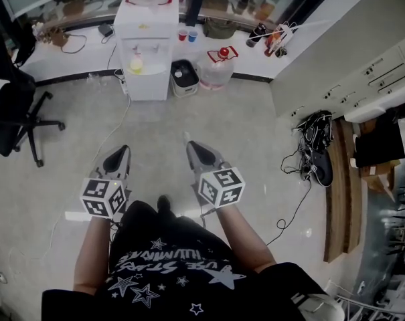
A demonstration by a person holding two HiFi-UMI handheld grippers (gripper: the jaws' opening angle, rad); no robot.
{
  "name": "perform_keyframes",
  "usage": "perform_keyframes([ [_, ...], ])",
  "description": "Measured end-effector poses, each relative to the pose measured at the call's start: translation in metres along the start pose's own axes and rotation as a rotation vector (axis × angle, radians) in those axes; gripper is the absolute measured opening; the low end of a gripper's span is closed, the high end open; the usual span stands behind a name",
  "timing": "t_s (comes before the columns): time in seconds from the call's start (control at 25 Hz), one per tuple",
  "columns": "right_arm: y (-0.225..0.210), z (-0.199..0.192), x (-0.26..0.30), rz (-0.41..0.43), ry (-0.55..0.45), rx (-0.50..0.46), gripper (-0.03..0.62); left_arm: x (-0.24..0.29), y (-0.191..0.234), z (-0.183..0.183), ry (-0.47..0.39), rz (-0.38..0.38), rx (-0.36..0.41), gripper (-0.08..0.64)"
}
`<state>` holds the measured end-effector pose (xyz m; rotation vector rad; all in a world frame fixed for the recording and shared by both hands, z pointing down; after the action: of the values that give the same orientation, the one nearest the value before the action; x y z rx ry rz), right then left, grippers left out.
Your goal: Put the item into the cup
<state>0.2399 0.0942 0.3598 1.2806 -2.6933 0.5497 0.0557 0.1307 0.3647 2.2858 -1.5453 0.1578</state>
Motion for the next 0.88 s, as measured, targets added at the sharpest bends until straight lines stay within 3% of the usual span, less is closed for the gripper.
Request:
perform_keyframes([
  [0.36,0.005,0.002,0.021,0.035,0.03,-0.013,-0.002,0.004,0.019,0.009,-0.006,0.023,-0.005,0.008],
  [0.56,0.0,0.006,0.034,0.019,0.042,-0.005,-0.002,0.024,0.031,0.009,-0.012,-0.006,-0.043,0.008],
  [0.72,-0.003,0.018,0.052,0.019,0.036,-0.012,0.0,0.04,0.043,0.03,-0.044,-0.001,0.025,0.008],
  [0.88,-0.01,0.022,0.08,-0.001,0.038,-0.001,-0.002,0.06,0.061,0.039,-0.037,-0.019,0.009,0.008],
])
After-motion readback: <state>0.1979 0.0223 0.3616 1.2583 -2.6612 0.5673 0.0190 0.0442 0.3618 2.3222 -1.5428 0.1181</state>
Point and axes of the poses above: the fingertips, and each gripper's own axes: x forward along the fingers, y to its left, z out of its top, the point moved 1 cm from there along -x, backward along the fingers, and after that the axes turned 5 degrees about -y, right-handed, at the moved point
